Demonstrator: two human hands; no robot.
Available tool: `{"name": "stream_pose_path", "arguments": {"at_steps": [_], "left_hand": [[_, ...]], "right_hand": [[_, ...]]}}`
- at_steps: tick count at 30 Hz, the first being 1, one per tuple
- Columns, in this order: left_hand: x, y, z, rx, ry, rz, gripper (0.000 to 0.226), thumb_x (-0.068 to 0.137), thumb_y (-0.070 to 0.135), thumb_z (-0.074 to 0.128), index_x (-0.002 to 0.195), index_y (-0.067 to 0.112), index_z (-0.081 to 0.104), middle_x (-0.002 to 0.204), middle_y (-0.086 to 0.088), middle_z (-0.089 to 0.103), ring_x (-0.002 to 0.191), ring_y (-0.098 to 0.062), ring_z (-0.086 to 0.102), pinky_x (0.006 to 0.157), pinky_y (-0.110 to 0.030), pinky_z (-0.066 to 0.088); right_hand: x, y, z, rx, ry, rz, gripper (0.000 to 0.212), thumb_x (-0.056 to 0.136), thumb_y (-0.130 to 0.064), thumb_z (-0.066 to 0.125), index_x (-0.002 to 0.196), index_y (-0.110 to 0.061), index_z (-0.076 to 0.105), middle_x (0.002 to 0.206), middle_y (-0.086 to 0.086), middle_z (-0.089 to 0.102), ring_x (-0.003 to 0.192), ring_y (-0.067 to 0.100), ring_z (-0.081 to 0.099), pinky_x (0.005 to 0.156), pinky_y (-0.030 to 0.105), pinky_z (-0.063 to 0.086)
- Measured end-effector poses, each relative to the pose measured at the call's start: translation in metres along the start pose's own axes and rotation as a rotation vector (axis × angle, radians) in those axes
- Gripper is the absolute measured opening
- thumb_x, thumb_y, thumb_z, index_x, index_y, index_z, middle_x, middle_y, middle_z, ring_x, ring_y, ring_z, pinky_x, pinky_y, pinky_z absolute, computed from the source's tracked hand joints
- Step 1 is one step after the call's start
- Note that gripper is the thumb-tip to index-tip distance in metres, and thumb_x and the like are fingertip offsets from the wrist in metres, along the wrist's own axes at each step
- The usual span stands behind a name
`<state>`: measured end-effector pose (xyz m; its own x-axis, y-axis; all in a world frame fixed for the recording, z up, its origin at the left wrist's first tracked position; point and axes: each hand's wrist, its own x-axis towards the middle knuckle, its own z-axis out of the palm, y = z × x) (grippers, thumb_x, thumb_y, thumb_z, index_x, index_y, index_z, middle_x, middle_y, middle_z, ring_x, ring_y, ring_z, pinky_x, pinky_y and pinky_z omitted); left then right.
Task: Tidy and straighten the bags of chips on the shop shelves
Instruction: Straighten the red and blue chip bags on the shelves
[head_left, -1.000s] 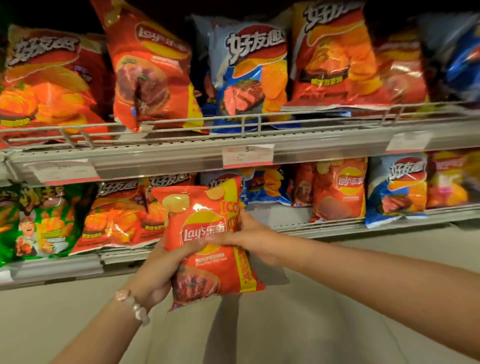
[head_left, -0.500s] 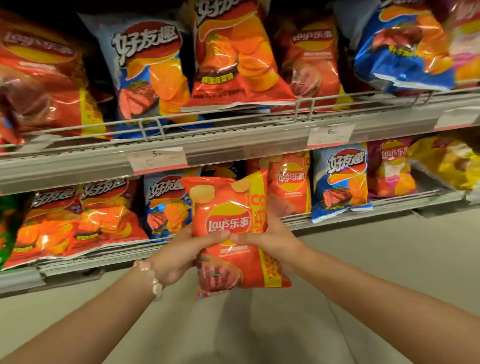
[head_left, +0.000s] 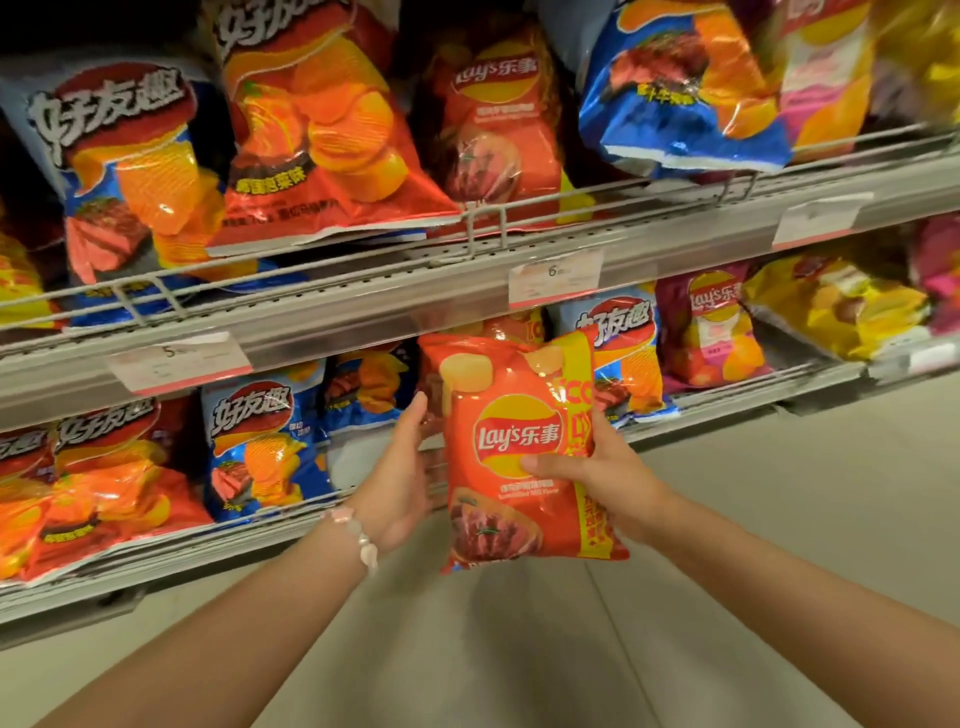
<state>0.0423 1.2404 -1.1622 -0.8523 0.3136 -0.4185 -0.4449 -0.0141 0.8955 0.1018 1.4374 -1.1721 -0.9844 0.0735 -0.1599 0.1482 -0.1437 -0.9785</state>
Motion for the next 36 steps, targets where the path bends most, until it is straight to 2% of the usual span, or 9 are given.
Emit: {"name": "stream_pose_path", "arguments": {"at_steps": [2,4,6,11,15,19,25,30,36], "left_hand": [[0.018,0.003,0.022,-0.001,0.056,0.042,0.046,0.091,0.058,0.043,0.108,0.021,0.062,0.091,-0.003,0.073,0.087,-0.020,0.067,0.076,-0.037,0.050],[0.038,0.004,0.048,0.101,0.087,0.135,0.033,0.096,0.041,0.049,0.115,0.016,0.061,0.106,-0.008,0.070,0.099,-0.028,0.066,0.087,-0.046,0.052],[0.057,0.005,0.075,0.172,0.114,0.223,0.029,0.096,0.029,0.054,0.120,0.013,0.057,0.117,-0.017,0.065,0.110,-0.035,0.061,0.098,-0.052,0.047],[0.092,0.002,0.131,0.349,0.233,0.386,0.066,0.074,0.030,0.081,0.128,0.010,0.049,0.105,-0.004,0.066,0.094,-0.019,0.063,0.080,-0.032,0.053],[0.115,-0.004,0.155,0.512,0.295,0.378,0.085,0.058,0.041,0.090,0.124,0.010,0.046,0.114,-0.004,0.066,0.100,-0.025,0.064,0.081,-0.035,0.053],[0.129,-0.006,0.167,0.580,0.380,0.364,0.089,0.060,0.045,0.087,0.127,0.008,0.040,0.113,-0.007,0.064,0.098,-0.030,0.063,0.079,-0.036,0.052],[0.121,-0.006,0.159,0.497,0.372,0.487,0.056,0.065,0.040,0.086,0.103,0.024,0.048,0.084,0.017,0.059,0.084,-0.018,0.064,0.075,-0.032,0.054],[0.087,0.002,0.117,0.509,0.279,0.494,0.055,0.064,0.046,0.084,0.105,0.027,0.052,0.092,0.003,0.072,0.082,-0.022,0.070,0.074,-0.043,0.058],[0.030,0.011,0.038,0.526,0.285,0.454,0.054,0.064,0.035,0.087,0.107,0.029,0.055,0.081,0.007,0.072,0.068,-0.011,0.070,0.053,-0.023,0.053]], "right_hand": [[-0.003,-0.004,-0.027,-0.023,0.050,-0.019,0.075,0.050,-0.025,0.087,0.114,-0.036,0.050,0.099,-0.010,0.073,0.090,0.011,0.070,0.075,0.029,0.057],[-0.007,-0.006,-0.054,-0.056,0.113,-0.050,0.087,0.043,-0.031,0.088,0.120,-0.034,0.049,0.102,-0.009,0.073,0.094,0.013,0.070,0.078,0.034,0.057],[-0.011,-0.009,-0.080,-0.076,0.159,-0.091,0.085,0.041,-0.032,0.088,0.118,-0.033,0.051,0.100,-0.012,0.073,0.090,0.010,0.070,0.070,0.027,0.057],[-0.019,-0.018,-0.135,-0.080,0.251,-0.133,0.076,0.046,-0.024,0.085,0.113,-0.034,0.052,0.100,-0.009,0.073,0.088,0.010,0.070,0.067,0.025,0.057],[-0.019,-0.019,-0.162,-0.079,0.314,-0.127,0.077,0.044,-0.028,0.086,0.113,-0.037,0.052,0.099,-0.009,0.073,0.085,0.011,0.071,0.063,0.027,0.057],[-0.013,-0.018,-0.171,-0.079,0.324,-0.116,0.081,0.041,-0.036,0.087,0.113,-0.042,0.050,0.100,-0.011,0.072,0.086,0.012,0.071,0.073,0.038,0.058],[-0.008,-0.022,-0.169,-0.078,0.360,-0.130,0.094,0.038,-0.042,0.085,0.124,-0.036,0.047,0.104,-0.011,0.070,0.088,0.012,0.070,0.072,0.037,0.058],[-0.012,-0.026,-0.164,-0.083,0.345,-0.125,0.090,0.040,-0.037,0.084,0.122,-0.034,0.049,0.100,-0.010,0.070,0.087,0.013,0.070,0.065,0.031,0.054],[-0.013,-0.027,-0.141,-0.141,0.256,-0.103,0.083,0.044,-0.034,0.084,0.119,-0.035,0.051,0.102,-0.007,0.072,0.087,0.016,0.071,0.070,0.036,0.056]]}}
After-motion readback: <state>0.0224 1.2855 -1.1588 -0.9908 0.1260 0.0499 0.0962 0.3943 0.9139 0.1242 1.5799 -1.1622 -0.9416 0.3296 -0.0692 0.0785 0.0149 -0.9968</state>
